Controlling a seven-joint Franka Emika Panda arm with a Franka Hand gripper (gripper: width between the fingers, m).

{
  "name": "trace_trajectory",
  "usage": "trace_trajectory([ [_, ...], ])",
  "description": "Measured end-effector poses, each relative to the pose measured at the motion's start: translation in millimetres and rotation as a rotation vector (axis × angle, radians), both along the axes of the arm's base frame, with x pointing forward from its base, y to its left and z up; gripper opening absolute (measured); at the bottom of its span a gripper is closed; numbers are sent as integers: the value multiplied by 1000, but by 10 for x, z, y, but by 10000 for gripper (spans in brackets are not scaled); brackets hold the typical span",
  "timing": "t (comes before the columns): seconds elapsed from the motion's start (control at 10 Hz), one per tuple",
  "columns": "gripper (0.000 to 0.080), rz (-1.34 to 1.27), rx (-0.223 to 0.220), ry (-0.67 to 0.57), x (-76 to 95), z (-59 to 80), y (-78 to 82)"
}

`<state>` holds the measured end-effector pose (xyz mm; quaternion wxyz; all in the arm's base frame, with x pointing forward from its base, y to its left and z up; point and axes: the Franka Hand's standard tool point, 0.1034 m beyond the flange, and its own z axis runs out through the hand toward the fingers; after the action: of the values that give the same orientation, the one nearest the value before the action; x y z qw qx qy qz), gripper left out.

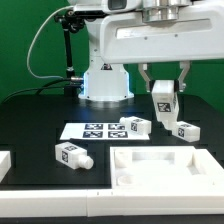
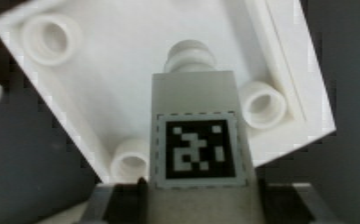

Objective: Assemble one leg

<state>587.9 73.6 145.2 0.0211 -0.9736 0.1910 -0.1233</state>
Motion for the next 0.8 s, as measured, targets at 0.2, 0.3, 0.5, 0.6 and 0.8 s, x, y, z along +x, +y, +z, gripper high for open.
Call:
trace_trajectory([
  [0.2,285,90,-49,-189,146,-67,226],
  [0.3,285,140,-91,-259,227,-137,167],
  [0.5,285,177,-114,-410,319,-72,231],
  [0.6,285,167,-121,-436,292,-110,225],
  [0.8,285,185,-145,-422,293,-139,182],
])
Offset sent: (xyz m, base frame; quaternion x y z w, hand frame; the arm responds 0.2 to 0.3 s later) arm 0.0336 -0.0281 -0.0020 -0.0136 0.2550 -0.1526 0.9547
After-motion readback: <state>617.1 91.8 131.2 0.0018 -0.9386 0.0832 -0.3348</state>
